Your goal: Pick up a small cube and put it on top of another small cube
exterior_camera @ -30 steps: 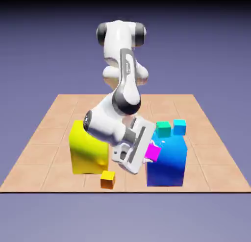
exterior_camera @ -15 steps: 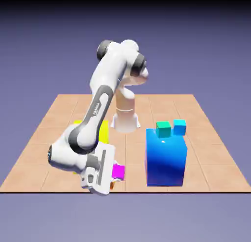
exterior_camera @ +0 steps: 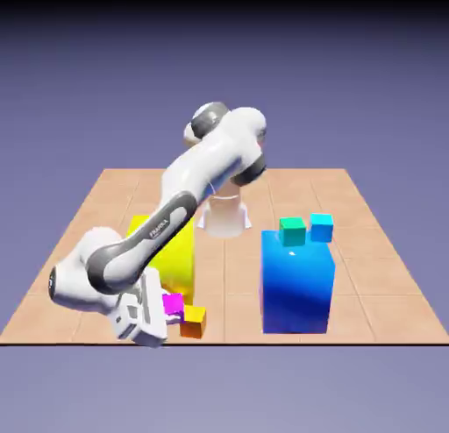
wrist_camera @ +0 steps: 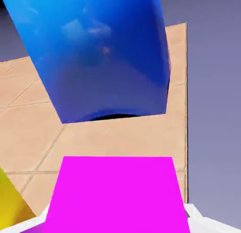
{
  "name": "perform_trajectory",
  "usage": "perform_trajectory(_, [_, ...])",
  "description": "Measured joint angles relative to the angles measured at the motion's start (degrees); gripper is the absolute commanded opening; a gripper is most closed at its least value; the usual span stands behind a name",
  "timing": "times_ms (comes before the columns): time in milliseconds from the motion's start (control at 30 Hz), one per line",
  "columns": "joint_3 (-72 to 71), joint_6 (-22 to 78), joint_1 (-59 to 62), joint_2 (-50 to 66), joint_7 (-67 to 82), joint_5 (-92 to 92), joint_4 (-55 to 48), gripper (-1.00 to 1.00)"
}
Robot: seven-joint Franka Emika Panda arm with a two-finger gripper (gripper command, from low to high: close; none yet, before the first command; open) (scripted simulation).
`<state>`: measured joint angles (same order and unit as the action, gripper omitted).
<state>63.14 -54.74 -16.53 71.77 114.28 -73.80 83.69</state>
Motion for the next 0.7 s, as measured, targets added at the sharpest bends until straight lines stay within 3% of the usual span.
perform_trajectory(433, [22.76, 17.63, -7.83, 16.92, 29.17, -6.77, -8.78, -1.00])
perform_trajectory(600, [20.41, 14.29, -15.90, 20.25, 32.65, -7.63, 1.59, -1.00])
perform_trajectory(633, [20.35, 14.20, -16.10, 20.33, 32.74, -7.65, 1.86, 1.00])
perform_trajectory(700, [20.35, 14.22, -16.10, 20.33, 32.68, -7.72, 1.86, 1.00])
